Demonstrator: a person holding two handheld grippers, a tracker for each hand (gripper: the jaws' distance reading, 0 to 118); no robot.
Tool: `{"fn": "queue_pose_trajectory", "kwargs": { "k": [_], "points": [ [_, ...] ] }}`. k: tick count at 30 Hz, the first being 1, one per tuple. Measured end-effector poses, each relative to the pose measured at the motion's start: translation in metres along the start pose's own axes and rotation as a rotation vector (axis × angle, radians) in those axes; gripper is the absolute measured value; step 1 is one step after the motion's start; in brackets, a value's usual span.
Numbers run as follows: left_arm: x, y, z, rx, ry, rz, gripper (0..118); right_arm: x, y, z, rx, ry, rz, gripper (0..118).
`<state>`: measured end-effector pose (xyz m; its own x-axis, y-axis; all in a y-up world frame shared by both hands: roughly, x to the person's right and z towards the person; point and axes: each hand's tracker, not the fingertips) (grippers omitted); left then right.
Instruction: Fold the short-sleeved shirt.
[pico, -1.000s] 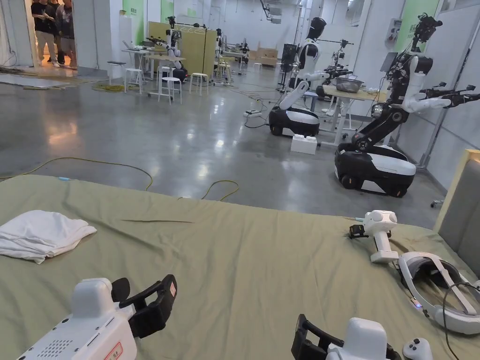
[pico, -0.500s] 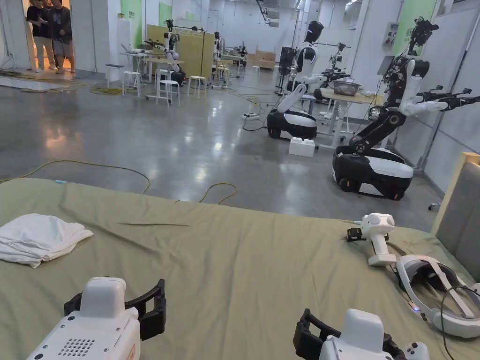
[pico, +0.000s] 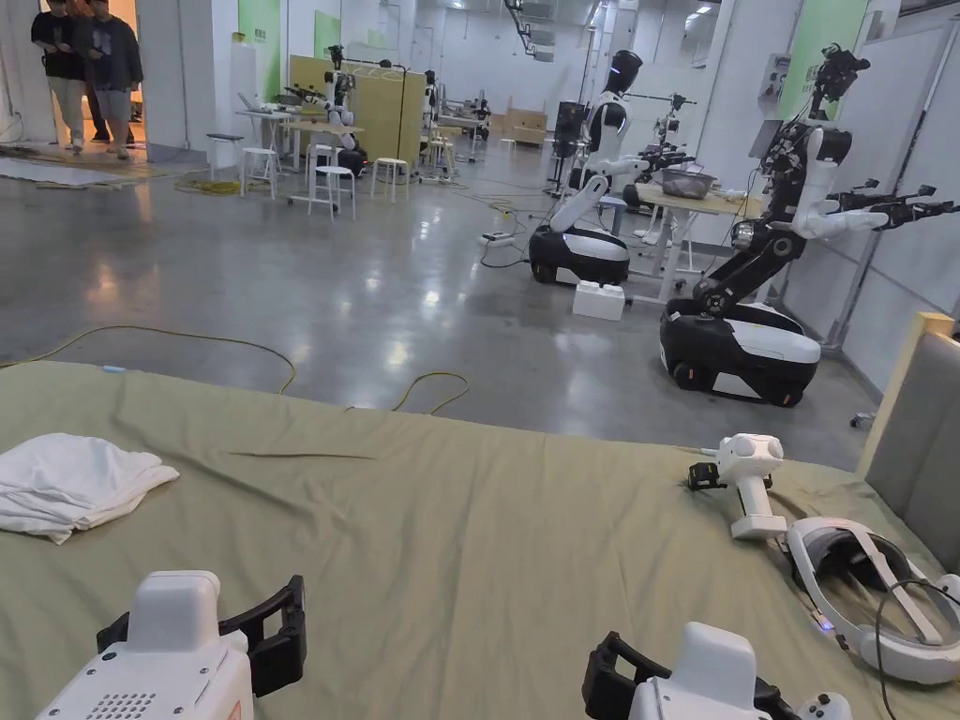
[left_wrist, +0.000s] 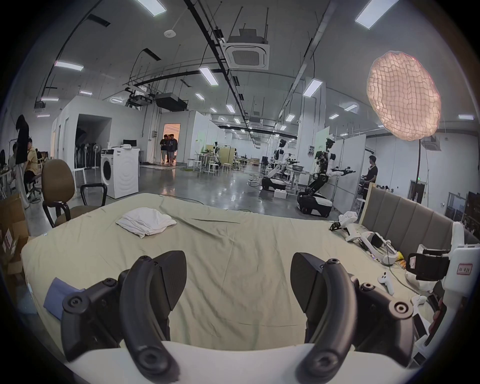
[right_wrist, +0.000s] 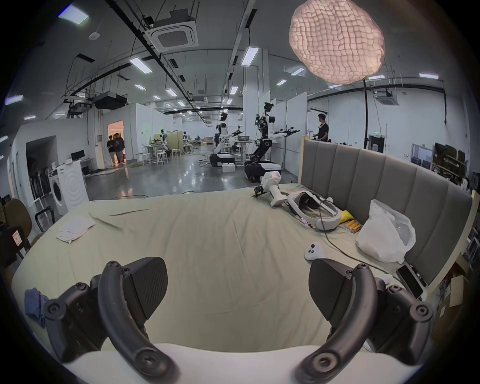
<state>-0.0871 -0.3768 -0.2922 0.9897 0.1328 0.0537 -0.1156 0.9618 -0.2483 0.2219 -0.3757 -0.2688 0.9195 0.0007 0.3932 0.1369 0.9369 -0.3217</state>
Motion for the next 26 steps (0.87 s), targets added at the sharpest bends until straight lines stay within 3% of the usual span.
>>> {"fn": "queue_pose_trajectory", "kwargs": {
  "k": [10, 17, 22, 26],
  "points": [
    [0.015, -0.005, 0.007, 0.029, 0.071, -0.204, 89, -0.011, 0.001, 0.004, 0.007, -0.013, 0.029, 111],
    [0.014, 0.0, 0.009, 0.018, 0.052, -0.16, 89, -0.012, 0.005, 0.005, 0.01, -0.047, 0.055, 111],
    [0.014, -0.001, 0.011, 0.022, 0.042, -0.132, 89, -0.011, 0.002, 0.005, 0.0, -0.01, 0.1, 111],
    [0.014, -0.003, 0.011, 0.011, 0.013, -0.11, 89, -0.006, 0.002, 0.002, -0.055, 0.016, 0.007, 111]
  ]
}}
